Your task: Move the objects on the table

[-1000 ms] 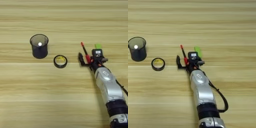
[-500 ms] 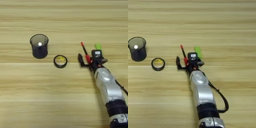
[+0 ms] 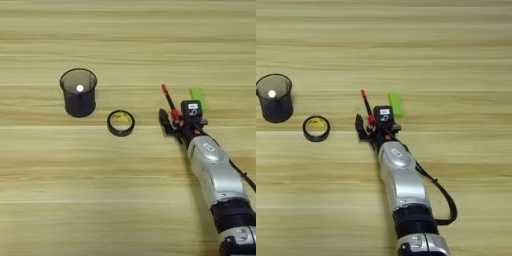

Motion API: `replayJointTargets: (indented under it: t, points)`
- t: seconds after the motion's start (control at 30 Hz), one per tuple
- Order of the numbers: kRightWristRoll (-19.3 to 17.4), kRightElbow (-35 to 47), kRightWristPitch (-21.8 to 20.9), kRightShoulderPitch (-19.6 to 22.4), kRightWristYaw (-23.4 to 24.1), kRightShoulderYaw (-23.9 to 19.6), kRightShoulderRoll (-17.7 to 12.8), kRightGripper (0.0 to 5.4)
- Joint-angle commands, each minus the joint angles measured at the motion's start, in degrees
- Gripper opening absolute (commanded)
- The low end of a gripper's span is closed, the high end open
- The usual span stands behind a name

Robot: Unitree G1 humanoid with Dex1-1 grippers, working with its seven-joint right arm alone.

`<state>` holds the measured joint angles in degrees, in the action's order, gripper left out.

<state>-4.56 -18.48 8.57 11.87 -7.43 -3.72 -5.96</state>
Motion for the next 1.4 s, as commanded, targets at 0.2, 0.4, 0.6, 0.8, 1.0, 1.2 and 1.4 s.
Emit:
replayJointTargets:
  t: [0.2,0.4,0.6,0.8,1.0,1.2,1.4]
  points:
    - [0.37,1.57,-0.3,3.95,-0.48,0.36,-0.56,2.69]
    - [0.43,1.45,-0.1,4.01,-0.53,0.43,-0.48,2.09]
    - [0.46,1.43,-0.03,4.01,-0.6,0.54,-0.46,1.45]
    - [0.49,1.03,-0.1,4.19,-0.61,0.52,-0.52,0.92]
    - [0.4,0.89,-0.2,4.32,-0.58,0.42,-0.5,0.69]
    - [0.33,1.03,-0.38,4.41,-0.46,0.26,-0.5,0.69]
    - [0.29,3.02,-0.27,4.49,0.13,-0.55,-1.17,0.69]
